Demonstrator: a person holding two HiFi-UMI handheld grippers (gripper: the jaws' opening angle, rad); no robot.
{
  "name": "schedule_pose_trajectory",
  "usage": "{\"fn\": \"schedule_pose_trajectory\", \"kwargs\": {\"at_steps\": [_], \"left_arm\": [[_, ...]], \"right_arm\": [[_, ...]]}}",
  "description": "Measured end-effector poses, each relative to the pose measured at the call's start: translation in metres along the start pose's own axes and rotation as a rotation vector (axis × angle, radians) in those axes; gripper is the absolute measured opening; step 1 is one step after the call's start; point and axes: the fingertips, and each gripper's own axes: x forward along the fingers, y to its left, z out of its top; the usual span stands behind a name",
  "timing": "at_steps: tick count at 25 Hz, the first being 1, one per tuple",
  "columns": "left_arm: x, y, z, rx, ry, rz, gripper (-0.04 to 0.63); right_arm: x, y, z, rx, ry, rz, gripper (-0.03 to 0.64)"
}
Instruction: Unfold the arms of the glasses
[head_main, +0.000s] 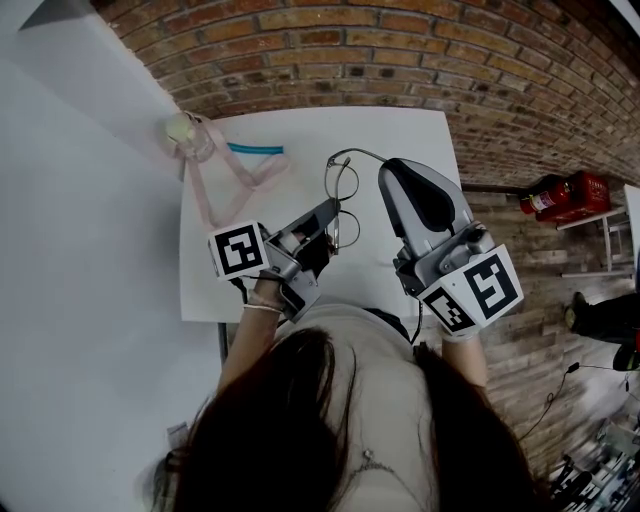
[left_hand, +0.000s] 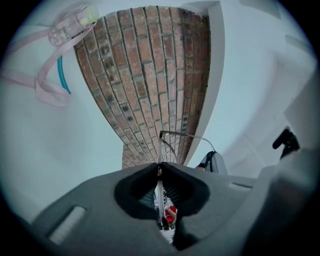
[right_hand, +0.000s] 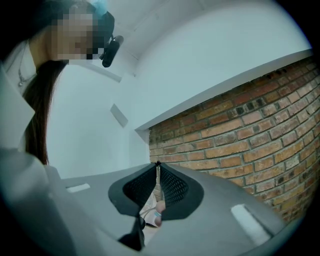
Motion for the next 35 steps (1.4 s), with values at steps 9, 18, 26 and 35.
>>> {"fn": "schedule_pose_trajectory", "kwargs": {"at_steps": [9,18,26,35], "left_arm": [[0.002,0.002,-0.005,-0.003,0.023,-0.003,0.025],[0.003,0.002,-0.004,-0.007,0.019,-0.004,0.025],[0.001,0.002,0.000,-0.017,-0.006,-0.003,0.025],[-0.001,0.000,0.005,-0.027,-0.029,-0.002,0.025]], "right_arm": [[-0.001,-0.005,0.001,0.001,-0.007,-0.014,0.031],[-0.001,-0.005,0.002,-0.002,-0.006,-0.009,0.032],[-0.001,0.001,0.000,-0.002,0.004,0.016,0.035],[-0.001,0.004,-0.001,-0.008,0.017,0.029,0.054]]}}
